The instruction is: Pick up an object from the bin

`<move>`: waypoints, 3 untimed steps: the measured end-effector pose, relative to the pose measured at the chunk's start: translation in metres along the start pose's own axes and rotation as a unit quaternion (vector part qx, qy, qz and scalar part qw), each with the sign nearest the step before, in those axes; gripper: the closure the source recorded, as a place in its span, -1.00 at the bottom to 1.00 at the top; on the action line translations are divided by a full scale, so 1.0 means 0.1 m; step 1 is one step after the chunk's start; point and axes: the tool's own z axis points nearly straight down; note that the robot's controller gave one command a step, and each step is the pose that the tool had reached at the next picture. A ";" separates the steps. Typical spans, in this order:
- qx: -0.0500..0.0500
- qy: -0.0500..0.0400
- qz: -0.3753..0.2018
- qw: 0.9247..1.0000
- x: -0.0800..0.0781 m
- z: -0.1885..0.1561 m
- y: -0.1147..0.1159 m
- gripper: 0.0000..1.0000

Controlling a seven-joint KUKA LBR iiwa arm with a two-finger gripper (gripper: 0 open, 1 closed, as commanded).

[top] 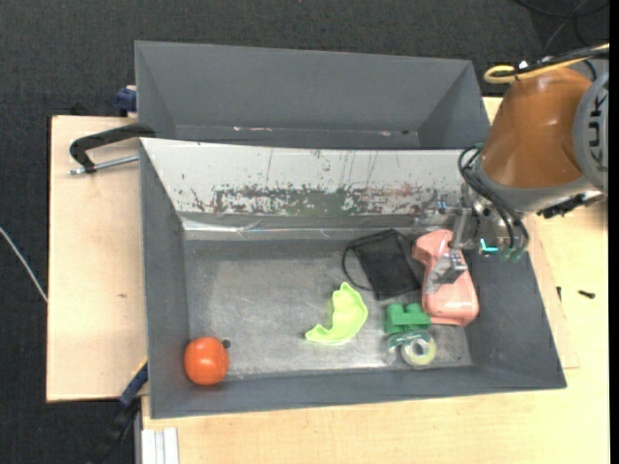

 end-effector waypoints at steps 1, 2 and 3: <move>0.000 -0.003 -0.001 1.000 -0.01 -0.03 0.00 -1.00; 0.000 -0.011 0.017 1.000 -0.04 0.73 -0.04 1.00; 0.000 -0.011 0.017 1.000 -0.04 0.74 -0.04 1.00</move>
Offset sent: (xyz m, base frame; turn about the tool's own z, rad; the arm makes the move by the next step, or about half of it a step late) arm -0.0018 -0.0055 -0.0787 0.0353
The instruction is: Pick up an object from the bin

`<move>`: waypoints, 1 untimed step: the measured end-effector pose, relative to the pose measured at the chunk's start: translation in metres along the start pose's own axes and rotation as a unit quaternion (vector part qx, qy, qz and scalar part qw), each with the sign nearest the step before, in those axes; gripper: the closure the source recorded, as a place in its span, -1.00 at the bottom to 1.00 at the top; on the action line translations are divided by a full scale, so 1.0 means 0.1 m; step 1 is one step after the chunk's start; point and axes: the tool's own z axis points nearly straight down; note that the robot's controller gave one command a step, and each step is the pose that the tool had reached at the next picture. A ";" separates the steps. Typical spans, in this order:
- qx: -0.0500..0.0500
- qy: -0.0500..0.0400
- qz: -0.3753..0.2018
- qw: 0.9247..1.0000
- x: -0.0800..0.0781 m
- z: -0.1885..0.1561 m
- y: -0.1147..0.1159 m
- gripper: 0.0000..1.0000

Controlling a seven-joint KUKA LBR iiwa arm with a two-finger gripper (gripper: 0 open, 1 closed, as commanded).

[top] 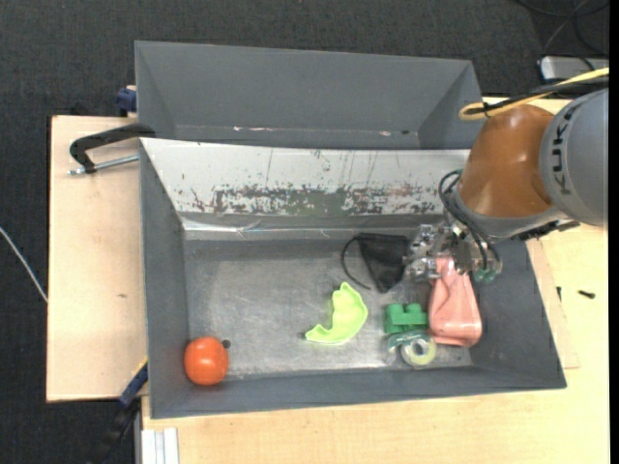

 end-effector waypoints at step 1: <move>0.000 0.007 0.000 1.000 0.00 -0.37 0.00 1.00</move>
Offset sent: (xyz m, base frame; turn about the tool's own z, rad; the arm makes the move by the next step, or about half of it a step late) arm 0.0036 -0.0103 0.0620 0.0363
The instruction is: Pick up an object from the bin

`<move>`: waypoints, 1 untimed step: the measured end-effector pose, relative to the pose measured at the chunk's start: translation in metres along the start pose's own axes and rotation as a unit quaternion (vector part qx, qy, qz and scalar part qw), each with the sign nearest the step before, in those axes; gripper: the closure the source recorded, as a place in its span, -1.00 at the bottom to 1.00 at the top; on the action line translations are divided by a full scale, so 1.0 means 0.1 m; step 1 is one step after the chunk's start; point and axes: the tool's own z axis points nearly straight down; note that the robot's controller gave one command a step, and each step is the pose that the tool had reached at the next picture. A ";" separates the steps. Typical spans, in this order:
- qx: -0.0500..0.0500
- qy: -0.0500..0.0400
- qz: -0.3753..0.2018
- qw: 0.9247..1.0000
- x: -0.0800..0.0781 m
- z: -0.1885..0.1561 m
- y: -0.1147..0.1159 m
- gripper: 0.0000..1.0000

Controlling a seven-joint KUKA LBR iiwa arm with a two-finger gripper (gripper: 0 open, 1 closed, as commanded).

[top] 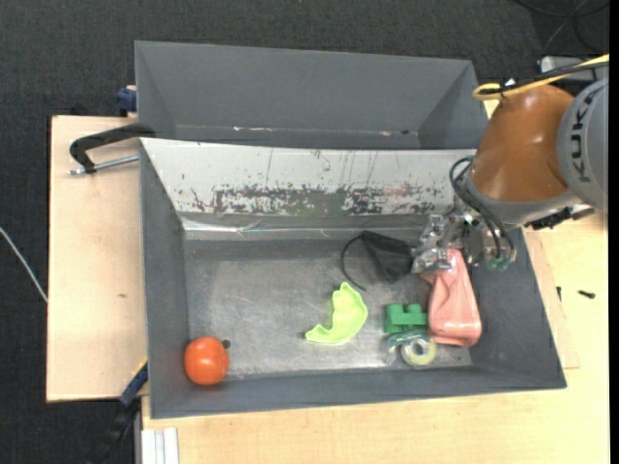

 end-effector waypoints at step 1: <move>0.001 -0.004 0.019 1.000 -0.07 -0.28 -0.10 1.00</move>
Offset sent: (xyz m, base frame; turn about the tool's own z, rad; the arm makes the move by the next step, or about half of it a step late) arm 0.0023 -0.0060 0.0239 0.0053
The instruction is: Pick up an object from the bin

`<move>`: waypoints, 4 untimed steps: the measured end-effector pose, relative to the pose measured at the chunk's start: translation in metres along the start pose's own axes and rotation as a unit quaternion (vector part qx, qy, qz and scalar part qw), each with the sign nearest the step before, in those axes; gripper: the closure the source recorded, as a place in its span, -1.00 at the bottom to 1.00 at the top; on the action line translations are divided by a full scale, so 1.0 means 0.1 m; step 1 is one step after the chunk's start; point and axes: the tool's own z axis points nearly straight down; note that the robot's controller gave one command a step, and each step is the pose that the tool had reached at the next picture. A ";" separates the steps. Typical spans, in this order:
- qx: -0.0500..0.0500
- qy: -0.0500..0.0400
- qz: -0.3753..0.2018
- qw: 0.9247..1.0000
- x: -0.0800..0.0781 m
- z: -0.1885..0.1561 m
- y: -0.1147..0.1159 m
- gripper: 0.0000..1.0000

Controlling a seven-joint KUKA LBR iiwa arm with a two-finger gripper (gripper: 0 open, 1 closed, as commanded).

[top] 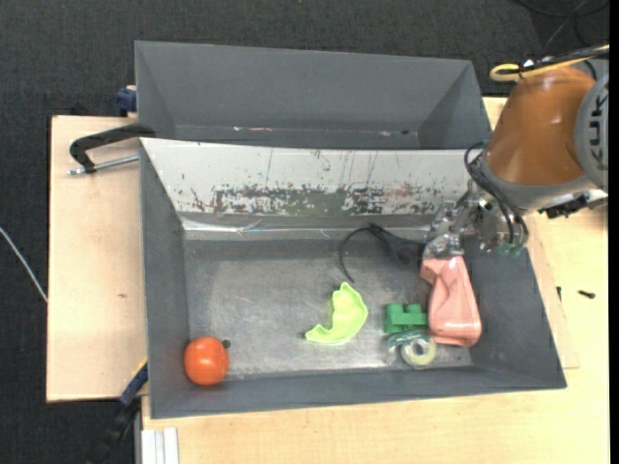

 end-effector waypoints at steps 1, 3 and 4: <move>0.000 0.003 -0.013 1.000 0.03 0.03 0.03 1.00; 0.000 0.002 0.003 1.000 0.00 -0.14 0.07 1.00; 0.000 0.003 -0.024 1.000 -0.02 -0.32 0.04 1.00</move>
Offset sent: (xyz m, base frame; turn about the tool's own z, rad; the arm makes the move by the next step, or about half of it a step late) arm 0.0026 0.0129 0.0238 0.0630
